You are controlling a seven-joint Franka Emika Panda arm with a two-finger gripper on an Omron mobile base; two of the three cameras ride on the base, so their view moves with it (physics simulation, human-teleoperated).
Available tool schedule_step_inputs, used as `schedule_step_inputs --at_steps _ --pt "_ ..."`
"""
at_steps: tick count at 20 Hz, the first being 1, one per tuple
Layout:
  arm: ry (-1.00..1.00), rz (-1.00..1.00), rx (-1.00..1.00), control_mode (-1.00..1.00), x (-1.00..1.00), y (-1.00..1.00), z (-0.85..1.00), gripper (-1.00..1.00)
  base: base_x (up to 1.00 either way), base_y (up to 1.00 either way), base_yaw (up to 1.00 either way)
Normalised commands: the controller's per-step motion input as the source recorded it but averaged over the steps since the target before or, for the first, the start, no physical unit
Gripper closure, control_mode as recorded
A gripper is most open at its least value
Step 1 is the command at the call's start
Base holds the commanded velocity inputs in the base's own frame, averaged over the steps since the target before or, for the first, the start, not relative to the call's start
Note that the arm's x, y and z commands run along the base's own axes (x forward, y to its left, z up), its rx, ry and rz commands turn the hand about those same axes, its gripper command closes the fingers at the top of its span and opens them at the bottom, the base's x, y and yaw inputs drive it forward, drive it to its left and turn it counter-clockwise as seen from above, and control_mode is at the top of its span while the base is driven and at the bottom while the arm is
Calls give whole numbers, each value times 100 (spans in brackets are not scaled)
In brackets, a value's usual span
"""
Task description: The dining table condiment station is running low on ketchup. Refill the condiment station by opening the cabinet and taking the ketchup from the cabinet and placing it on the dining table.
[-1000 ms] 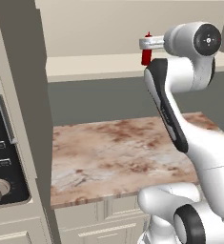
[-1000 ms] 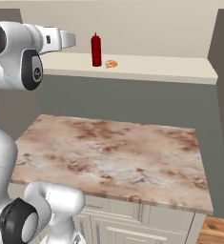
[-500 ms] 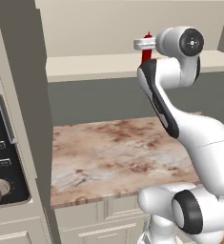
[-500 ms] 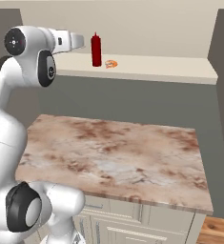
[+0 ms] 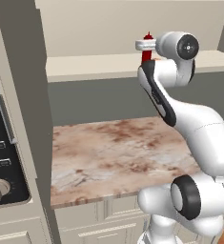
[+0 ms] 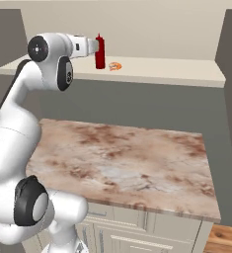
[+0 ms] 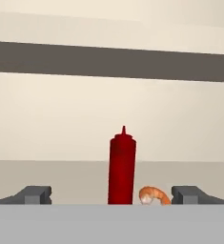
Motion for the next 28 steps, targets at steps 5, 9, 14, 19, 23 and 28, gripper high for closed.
schedule_step_inputs --at_steps 5,9,14,19,23,28 --pt "0 0 2 -100 43 -10 -8 -100 0 0 0" --pt "0 0 1 -100 48 -7 -13 -100 0 0 0" --pt "0 0 0 -100 36 -8 -17 -100 0 0 0" --pt "0 0 0 -100 6 -8 -28 -100 0 0 0" --pt "0 0 0 -100 15 -1 -3 -100 0 0 0" --pt "0 0 0 -100 25 0 0 -100 0 0 0"
